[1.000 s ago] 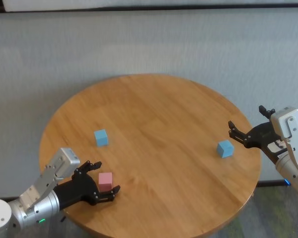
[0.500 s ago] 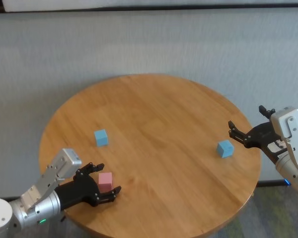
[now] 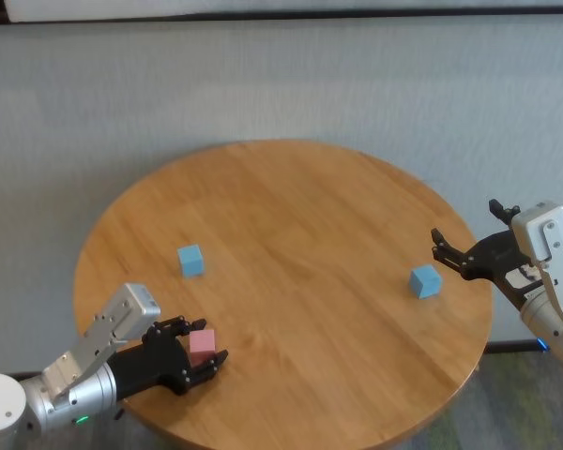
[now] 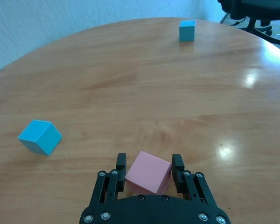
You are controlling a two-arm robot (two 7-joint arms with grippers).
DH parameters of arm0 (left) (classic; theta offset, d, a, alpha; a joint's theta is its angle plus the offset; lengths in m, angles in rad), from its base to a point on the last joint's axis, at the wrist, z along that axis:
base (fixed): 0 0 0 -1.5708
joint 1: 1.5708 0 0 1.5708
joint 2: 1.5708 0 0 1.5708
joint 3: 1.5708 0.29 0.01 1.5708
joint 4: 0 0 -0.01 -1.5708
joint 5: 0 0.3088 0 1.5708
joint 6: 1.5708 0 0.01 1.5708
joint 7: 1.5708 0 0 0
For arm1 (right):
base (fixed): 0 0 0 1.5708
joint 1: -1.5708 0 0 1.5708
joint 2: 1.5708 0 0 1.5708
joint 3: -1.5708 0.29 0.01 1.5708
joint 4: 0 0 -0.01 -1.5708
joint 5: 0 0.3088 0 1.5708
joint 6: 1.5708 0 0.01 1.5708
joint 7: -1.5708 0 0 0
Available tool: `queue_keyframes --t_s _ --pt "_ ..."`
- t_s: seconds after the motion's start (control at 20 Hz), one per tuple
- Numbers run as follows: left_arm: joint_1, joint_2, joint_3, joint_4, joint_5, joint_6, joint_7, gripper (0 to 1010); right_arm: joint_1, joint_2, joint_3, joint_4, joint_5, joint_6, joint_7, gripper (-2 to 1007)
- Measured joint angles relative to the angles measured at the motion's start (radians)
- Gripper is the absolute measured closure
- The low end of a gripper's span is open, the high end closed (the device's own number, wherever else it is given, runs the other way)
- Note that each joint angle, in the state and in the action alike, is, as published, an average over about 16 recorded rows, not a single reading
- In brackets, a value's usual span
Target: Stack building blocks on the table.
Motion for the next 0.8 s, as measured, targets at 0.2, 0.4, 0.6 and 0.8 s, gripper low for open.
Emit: queue_keyframes --t_s 0.2,0.4,0.6,0.8 --pt "0.002 -0.001 -0.003 -0.003 0.003 0.005 -0.002 400 0.0 0.0 0.0 0.0 0.0 0.0 0.0 0" --pt "0.007 -0.001 -0.011 -0.007 0.001 0.01 0.001 442 0.0 0.0 0.0 0.0 0.0 0.0 0.0 0" --pt "0.011 -0.001 -0.022 -0.016 -0.002 0.015 0.011 453 0.0 0.0 0.0 0.0 0.0 0.0 0.0 0" --pt "0.003 -0.004 -0.033 -0.026 0.0 0.019 0.022 453 0.0 0.0 0.0 0.0 0.0 0.0 0.0 0"
